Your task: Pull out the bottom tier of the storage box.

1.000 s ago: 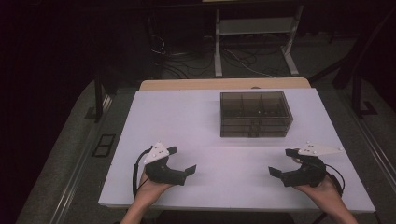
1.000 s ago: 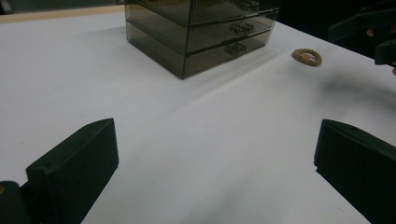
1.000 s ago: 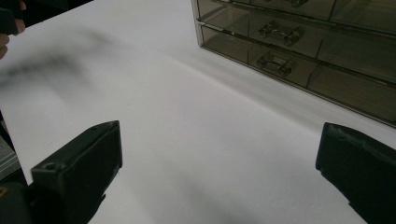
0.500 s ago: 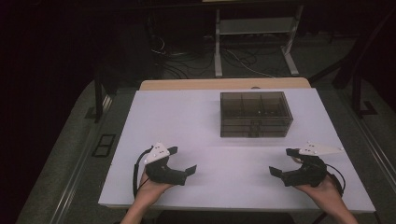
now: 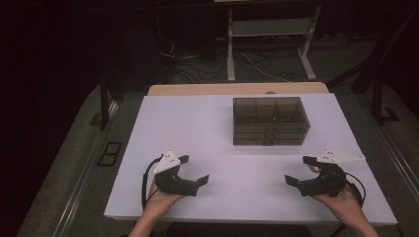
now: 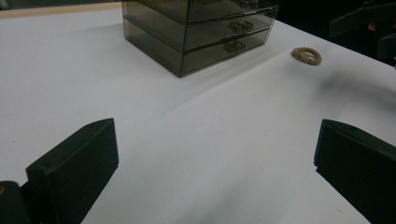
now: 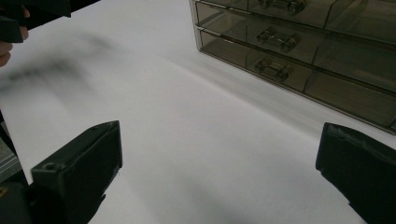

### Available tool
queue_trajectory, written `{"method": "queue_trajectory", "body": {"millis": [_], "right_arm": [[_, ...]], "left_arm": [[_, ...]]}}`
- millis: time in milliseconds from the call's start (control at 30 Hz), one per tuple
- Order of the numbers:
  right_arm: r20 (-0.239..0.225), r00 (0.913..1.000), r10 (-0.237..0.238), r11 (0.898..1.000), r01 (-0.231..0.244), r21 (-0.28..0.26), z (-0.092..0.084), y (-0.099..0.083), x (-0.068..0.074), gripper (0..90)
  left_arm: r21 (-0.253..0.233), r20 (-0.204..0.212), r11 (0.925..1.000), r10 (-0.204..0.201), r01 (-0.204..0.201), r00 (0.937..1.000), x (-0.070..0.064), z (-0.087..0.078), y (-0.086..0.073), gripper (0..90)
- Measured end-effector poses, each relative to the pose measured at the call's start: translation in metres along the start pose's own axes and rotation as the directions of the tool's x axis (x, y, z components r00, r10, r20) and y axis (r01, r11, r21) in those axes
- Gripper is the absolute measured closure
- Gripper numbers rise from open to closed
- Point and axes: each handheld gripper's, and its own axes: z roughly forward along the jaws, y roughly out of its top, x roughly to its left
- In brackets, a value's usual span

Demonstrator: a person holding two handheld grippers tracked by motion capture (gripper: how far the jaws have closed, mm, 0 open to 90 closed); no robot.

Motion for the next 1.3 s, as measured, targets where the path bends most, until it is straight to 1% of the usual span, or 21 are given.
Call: {"method": "queue_trajectory", "body": {"millis": [200, 300, 467, 633, 667, 800, 900, 1000, 1300], "right_arm": [[-0.011, 0.9999, 0.005, 1.0, -0.005, 0.018, 0.002, 0.004, 0.0, 0.0], [-0.016, 0.9999, -0.001, 1.0, 0.002, 0.026, 0.003, 0.005, 0.0, 0.0], [-0.033, 0.9995, 0.003, 0.999, -0.002, 0.038, 0.004, 0.012, 0.001, 0.0], [-0.041, 0.9992, 0.0, 0.999, 0.002, 0.044, 0.006, 0.016, 0.002, 0.0], [-0.044, 0.999, -0.008, 0.999, 0.01, 0.043, 0.007, 0.018, 0.002, 0.0], [-0.048, 0.9988, -0.002, 0.999, 0.004, 0.043, 0.009, 0.025, 0.003, 0.0], [-0.051, 0.9986, -0.014, 0.999, 0.016, 0.048, 0.011, 0.027, 0.003, 0.0], [-0.052, 0.9986, -0.007, 0.998, 0.01, 0.063, 0.014, 0.029, 0.003, 0.0], [-0.051, 0.9986, 0.011, 0.998, -0.008, 0.07, 0.017, 0.034, -0.002, 0.0]], "left_arm": [[0.0, -0.005, 1.0, -0.007, 0.007, 1.0, 0.001, 0.001, -0.001, 0.0], [-0.001, -0.007, 1.0, -0.009, 0.009, 0.9999, 0.001, 0.001, -0.001, 0.0], [0.001, -0.009, 0.9999, -0.011, 0.011, 0.9999, 0.002, 0.002, -0.001, 0.0], [0.003, -0.01, 0.9999, -0.014, 0.014, 0.9998, 0.002, 0.003, -0.002, 0.0], [0.003, -0.01, 0.9999, -0.016, 0.016, 0.9998, 0.002, 0.003, -0.002, 0.0], [0.003, -0.01, 0.9999, -0.014, 0.014, 0.9999, 0.002, 0.003, -0.002, 0.0], [0.004, -0.01, 0.9999, -0.015, 0.015, 0.9998, 0.002, 0.004, -0.002, 0.0], [0.002, -0.01, 0.9999, -0.017, 0.017, 0.9998, 0.002, 0.004, -0.002, 0.0], [0.005, -0.012, 0.9998, -0.02, 0.02, 0.9997, 0.002, 0.005, -0.002, 0.0]]}}
